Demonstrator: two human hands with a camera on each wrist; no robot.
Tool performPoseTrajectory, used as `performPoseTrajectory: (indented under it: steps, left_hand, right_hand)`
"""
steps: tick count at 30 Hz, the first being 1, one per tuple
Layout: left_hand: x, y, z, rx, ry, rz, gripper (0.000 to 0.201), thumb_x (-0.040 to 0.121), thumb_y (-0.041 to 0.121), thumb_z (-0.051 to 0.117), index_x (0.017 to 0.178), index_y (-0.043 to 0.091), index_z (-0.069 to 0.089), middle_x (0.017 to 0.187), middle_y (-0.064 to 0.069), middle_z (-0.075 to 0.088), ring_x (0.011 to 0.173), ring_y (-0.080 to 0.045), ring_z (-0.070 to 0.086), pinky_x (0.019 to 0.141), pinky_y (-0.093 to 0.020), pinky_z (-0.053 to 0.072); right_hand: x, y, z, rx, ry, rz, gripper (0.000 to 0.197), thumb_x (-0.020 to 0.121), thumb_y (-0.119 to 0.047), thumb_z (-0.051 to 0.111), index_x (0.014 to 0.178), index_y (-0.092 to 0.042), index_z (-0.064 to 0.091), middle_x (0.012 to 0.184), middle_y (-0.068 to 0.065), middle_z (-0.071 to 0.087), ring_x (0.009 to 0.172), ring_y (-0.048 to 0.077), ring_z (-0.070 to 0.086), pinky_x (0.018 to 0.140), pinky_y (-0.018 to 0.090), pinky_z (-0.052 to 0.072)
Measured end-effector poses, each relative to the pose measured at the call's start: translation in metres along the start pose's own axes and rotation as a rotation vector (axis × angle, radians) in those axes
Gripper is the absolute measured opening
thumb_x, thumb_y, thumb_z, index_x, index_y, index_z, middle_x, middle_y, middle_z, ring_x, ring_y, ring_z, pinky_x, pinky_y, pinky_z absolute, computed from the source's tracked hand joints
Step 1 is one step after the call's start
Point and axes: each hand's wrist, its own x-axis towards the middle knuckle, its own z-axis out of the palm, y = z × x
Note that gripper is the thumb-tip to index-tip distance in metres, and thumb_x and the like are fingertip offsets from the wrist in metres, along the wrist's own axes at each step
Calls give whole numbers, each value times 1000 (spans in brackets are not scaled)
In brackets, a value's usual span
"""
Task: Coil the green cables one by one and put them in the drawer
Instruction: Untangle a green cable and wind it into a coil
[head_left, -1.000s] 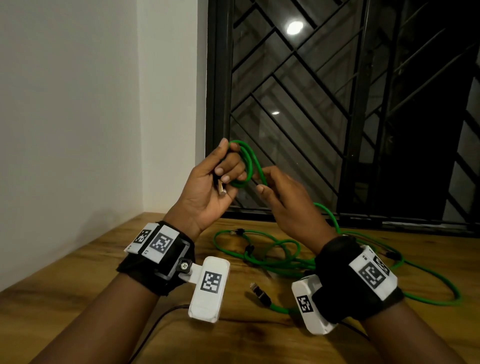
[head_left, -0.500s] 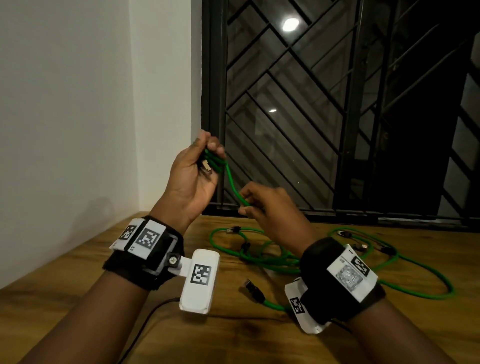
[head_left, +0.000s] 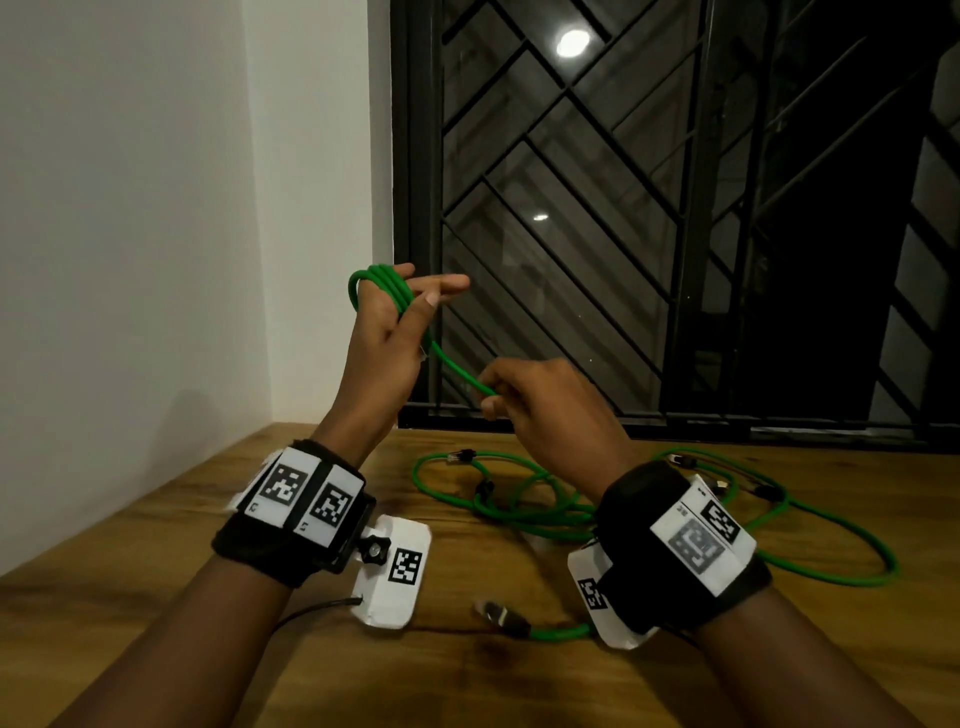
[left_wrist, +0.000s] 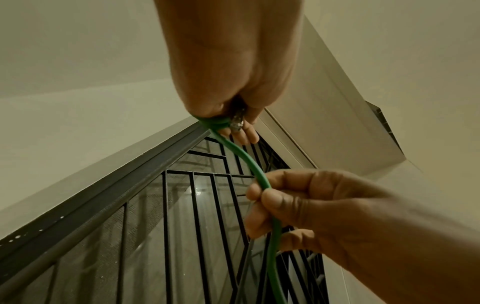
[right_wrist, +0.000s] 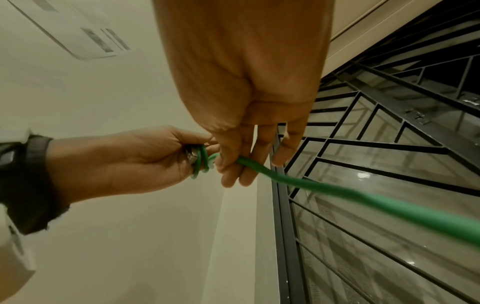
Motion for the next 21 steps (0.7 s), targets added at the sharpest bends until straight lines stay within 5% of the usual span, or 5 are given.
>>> performPoseTrajectory:
  steps: [5, 8, 12, 18, 21]
  left_hand:
    - [2, -5, 0, 196, -10, 56, 21, 104, 17, 45, 117, 12, 61, 107, 27, 67, 131, 5, 38, 108, -18, 33]
    - [0, -5, 3, 275, -54, 114, 13, 103, 12, 47, 113, 8, 52, 99, 14, 71, 125, -6, 50, 104, -21, 38]
    - [-3, 2, 4, 354, -116, 190, 25, 102, 15, 49, 125, 7, 45, 87, 6, 70, 92, -6, 67, 87, -24, 49]
    - [-3, 4, 0, 508, -355, 207, 34, 101, 21, 53, 131, 11, 42, 92, 9, 58, 84, -6, 61, 74, -15, 45]
    - [-4, 2, 1, 738, -380, 285, 43, 97, 29, 57, 130, 5, 42, 95, 5, 55, 85, -13, 55, 71, -21, 38]
  right_hand:
    - [0, -6, 2, -40, 5, -13, 18, 104, -26, 48, 107, -27, 66, 88, -11, 69, 84, 9, 64, 68, 31, 51]
    - [-1, -5, 3, -38, 42, -21, 18, 102, -20, 48, 106, -25, 64, 86, -10, 66, 80, 11, 63, 66, 31, 48]
    - [-1, -2, 6, 2, 111, -32, 19, 101, -17, 45, 104, -22, 62, 86, -6, 67, 76, 13, 65, 68, 38, 55]
    - [1, 3, 3, 97, 193, 4, 24, 97, -5, 45, 105, -21, 61, 84, -5, 62, 72, 10, 59, 65, 34, 53]
    - [2, 4, 7, 165, 166, -15, 20, 100, -7, 46, 104, -18, 62, 85, -5, 59, 73, 7, 55, 63, 25, 45]
